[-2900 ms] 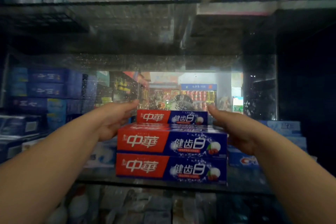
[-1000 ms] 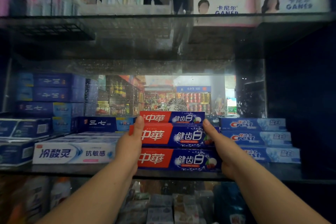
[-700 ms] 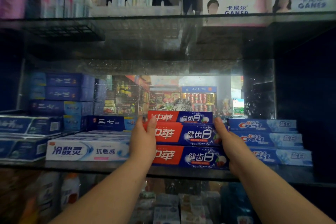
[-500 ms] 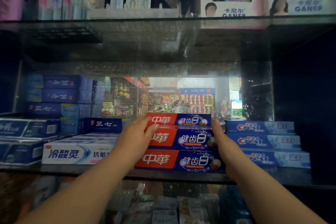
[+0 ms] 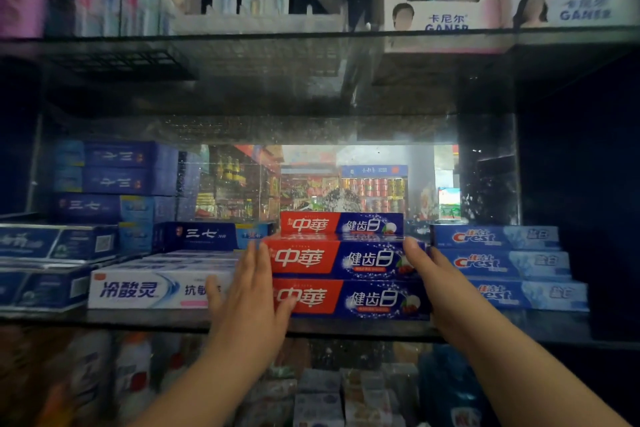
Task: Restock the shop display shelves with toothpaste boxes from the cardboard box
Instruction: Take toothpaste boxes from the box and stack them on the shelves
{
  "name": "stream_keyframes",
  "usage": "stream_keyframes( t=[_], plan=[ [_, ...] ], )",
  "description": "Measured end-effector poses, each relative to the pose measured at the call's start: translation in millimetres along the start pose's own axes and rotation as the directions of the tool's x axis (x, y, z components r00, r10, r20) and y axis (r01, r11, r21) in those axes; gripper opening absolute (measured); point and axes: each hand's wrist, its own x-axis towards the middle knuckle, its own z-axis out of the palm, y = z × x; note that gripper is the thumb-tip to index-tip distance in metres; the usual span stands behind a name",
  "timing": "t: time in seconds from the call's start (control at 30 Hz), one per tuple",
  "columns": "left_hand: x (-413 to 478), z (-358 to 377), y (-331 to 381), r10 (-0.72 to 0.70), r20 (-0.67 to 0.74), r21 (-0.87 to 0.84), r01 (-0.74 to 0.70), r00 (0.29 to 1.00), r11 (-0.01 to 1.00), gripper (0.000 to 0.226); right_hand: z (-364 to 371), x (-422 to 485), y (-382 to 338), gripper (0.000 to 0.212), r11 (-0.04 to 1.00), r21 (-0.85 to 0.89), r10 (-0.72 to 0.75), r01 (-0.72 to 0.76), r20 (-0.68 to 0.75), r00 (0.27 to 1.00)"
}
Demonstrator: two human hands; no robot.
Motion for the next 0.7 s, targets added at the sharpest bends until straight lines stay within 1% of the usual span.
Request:
stream_keyframes(
  t=[0.07, 0.1, 0.17, 0.23, 0.3, 0.43, 0.5, 0.53, 0.6, 0.63, 0.67, 0.7],
  plan=[
    [-5.8, 6.0, -0.3, -0.028, 0.033, 0.016, 0.028, 0.999, 0.999, 0.084, 0.2, -7.6, 0.9, 0.047, 0.998, -0.049, -0.031, 0.032, 0.010, 0.999],
    [-5.7, 7.0, 0.2, -0.036, 0.035, 0.007, 0.035, 0.999, 0.999, 0.083, 0.9, -8.8, 2.2, 0.038, 0.995, -0.090, -0.044, 0.044, 0.006, 0.999],
    [-3.0, 7.9, 2.6, -0.046, 0.042, 0.015, 0.045, 0.998, 0.999, 0.079, 3.2, -11.6, 3.5, 0.033, 0.976, -0.203, -0.089, 0.083, -0.018, 0.996],
    [-0.8, 9.2, 4.7, -0.050, 0.057, 0.058, 0.047, 0.997, 0.997, 0.077, 4.7, -12.7, 4.4, 0.035, 0.954, -0.284, -0.121, 0.100, -0.055, 0.991],
    [-1.4, 9.2, 6.2, -0.046, 0.069, 0.100, 0.039, 0.997, 0.994, 0.075, 5.7, -15.8, 3.2, 0.036, 0.948, -0.304, -0.125, 0.099, -0.067, 0.990],
    [-1.2, 9.0, 7.9, -0.065, 0.071, 0.104, 0.057, 0.995, 0.993, 0.074, 7.7, -14.6, 4.5, 0.036, 0.933, -0.349, -0.122, 0.091, -0.070, 0.990],
    [-0.6, 6.9, 9.2, -0.078, 0.075, 0.089, 0.071, 0.994, 0.993, 0.075, 8.1, -14.4, 4.3, 0.041, 0.938, -0.334, -0.110, 0.088, -0.047, 0.993],
    [-0.4, 6.2, 8.5, -0.074, 0.062, 0.071, 0.069, 0.995, 0.995, 0.076, 7.7, -14.7, 2.8, 0.046, 0.953, -0.291, -0.100, 0.084, -0.040, 0.994],
    [2.6, 1.9, 5.1, -0.034, 0.009, -0.016, 0.034, 0.999, 0.999, 0.075, 4.1, -13.7, -3.2, 0.061, 0.983, -0.170, -0.078, 0.069, -0.045, 0.996],
    [7.2, -2.5, 2.3, -0.002, -0.023, -0.089, 0.000, 1.000, 0.996, 0.074, 1.4, -11.2, -7.1, 0.070, 0.991, -0.122, -0.066, 0.059, -0.052, 0.996],
    [12.8, -9.0, 0.9, 0.020, -0.046, -0.197, -0.028, 0.999, 0.980, 0.072, -1.8, -5.8, -11.1, 0.079, 0.996, -0.082, -0.052, 0.048, -0.044, 0.998],
    [20.3, -16.4, 0.0, 0.022, -0.036, -0.337, -0.033, 0.999, 0.941, 0.070, -4.1, 0.5, -16.2, 0.083, 0.999, -0.038, -0.022, 0.022, -0.014, 1.000]
  ],
)
